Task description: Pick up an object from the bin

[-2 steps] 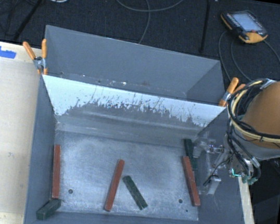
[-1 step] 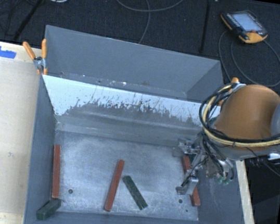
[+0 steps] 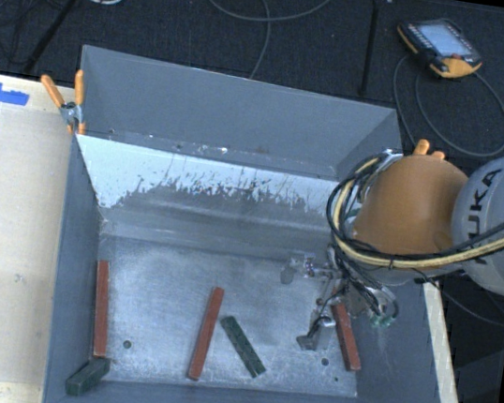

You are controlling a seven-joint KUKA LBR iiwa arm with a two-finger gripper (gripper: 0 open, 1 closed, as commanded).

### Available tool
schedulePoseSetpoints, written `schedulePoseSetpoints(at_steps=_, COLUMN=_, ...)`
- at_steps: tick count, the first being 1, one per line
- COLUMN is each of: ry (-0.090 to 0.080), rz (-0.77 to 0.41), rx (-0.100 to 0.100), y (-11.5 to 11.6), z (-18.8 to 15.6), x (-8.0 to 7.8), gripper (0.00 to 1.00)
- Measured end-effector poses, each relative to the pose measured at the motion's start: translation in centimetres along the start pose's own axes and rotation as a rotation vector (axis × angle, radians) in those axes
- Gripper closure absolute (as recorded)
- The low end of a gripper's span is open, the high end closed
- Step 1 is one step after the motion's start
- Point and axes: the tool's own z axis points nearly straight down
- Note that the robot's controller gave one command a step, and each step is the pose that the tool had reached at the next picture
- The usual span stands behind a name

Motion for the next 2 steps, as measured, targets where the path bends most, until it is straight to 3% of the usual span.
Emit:
schedulePoseSetpoints(at_steps=1, ry=0.002, rz=-0.204, rx=0.002, y=1.7, z=1.4, x=0.3, gripper=0.0)
schedulePoseSetpoints(at_steps=2, ry=-0.002, rz=-0.023, rx=0.003, y=3.8, z=5.7, x=2.7, gripper=0.0)
